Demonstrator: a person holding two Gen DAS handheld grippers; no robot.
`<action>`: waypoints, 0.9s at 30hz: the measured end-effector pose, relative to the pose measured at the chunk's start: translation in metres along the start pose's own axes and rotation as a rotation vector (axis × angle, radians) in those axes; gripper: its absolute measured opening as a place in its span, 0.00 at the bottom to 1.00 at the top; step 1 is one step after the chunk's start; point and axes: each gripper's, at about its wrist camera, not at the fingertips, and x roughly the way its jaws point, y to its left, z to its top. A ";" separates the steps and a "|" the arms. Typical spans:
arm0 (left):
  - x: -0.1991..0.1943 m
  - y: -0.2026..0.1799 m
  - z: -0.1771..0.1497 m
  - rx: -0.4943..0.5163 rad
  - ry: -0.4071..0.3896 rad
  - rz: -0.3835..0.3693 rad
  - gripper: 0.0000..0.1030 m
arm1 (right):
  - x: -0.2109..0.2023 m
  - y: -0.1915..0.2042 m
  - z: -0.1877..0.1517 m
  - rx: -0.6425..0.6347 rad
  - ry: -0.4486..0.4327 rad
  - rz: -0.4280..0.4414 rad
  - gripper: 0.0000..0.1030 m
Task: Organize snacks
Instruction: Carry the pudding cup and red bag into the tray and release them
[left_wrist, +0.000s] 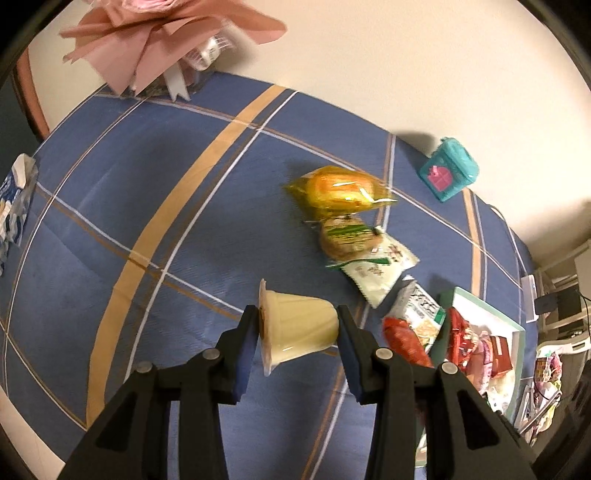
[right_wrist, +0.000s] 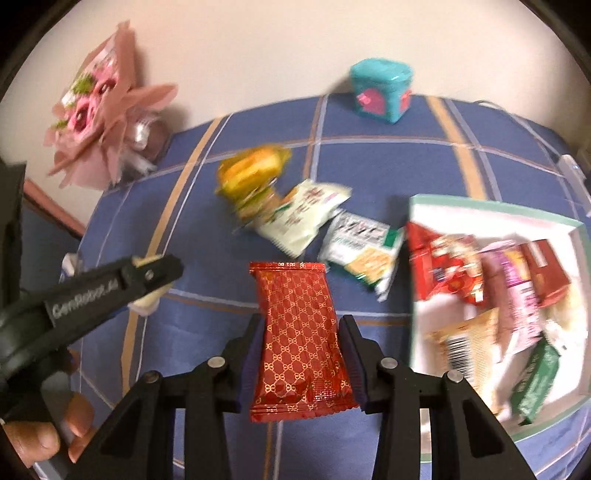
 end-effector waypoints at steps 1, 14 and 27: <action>-0.002 -0.004 0.000 0.009 -0.004 -0.006 0.42 | -0.003 -0.005 0.002 0.011 -0.008 -0.008 0.42; -0.016 -0.079 -0.017 0.155 -0.010 -0.126 0.42 | -0.048 -0.112 0.020 0.246 -0.118 -0.157 0.42; -0.006 -0.172 -0.066 0.365 0.070 -0.215 0.42 | -0.073 -0.230 -0.004 0.485 -0.147 -0.339 0.42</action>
